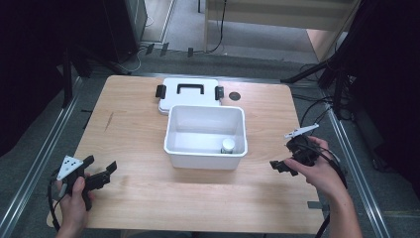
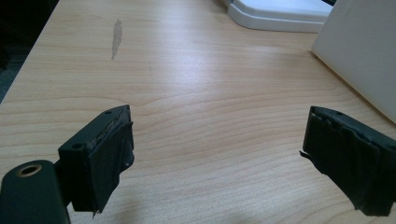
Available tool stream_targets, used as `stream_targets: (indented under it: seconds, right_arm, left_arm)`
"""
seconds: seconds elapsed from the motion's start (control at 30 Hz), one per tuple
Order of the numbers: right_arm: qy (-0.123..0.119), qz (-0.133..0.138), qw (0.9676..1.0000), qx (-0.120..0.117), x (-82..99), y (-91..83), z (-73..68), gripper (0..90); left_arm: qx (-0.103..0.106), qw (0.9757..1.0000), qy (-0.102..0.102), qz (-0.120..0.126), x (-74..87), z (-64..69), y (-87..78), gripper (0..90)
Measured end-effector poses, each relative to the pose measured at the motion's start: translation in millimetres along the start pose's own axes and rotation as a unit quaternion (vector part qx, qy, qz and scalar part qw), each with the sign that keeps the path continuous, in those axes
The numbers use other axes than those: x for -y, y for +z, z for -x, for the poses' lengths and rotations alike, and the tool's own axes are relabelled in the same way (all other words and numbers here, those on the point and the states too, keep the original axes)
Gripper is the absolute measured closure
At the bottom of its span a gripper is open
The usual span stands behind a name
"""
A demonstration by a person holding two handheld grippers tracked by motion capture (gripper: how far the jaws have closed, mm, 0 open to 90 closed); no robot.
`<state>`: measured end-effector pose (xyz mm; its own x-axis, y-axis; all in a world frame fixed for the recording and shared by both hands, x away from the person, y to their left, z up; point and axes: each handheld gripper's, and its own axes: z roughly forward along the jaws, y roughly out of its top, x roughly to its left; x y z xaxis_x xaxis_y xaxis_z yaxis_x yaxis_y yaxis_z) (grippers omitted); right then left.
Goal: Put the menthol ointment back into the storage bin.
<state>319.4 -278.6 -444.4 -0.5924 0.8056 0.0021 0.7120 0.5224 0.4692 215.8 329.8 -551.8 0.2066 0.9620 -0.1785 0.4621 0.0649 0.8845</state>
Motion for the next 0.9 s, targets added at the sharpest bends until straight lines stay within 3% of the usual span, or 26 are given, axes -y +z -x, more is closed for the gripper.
stream_targets:
  seconds: [0.23,0.5,0.7,0.8,0.9]
  right_arm:
    - [0.032,0.034,0.9989,0.007,34.0,13.8,8.9,6.8]
    - [0.065,0.101,0.9925,0.023,69.3,20.3,17.7,6.8]
    - [0.087,0.145,0.985,0.034,95.8,26.5,20.7,6.9]
    - [0.1,0.171,0.9793,0.042,108.0,30.3,21.6,6.9]
    - [0.115,0.203,0.9713,0.046,118.4,33.1,23.3,7.0]
  left_arm:
    - [0.0,1.0,0.0,0.0,0.0,0.1,0.0,9.1]
    - [-0.001,1.0,0.0,0.0,0.0,0.2,0.0,9.1]
    - [-0.002,1.0,-0.001,0.0,0.0,0.2,-0.1,9.1]
    - [-0.002,1.0,-0.001,0.0,0.0,0.0,-0.3,9.1]
    - [-0.002,1.0,-0.001,0.0,0.0,0.1,-0.2,9.1]
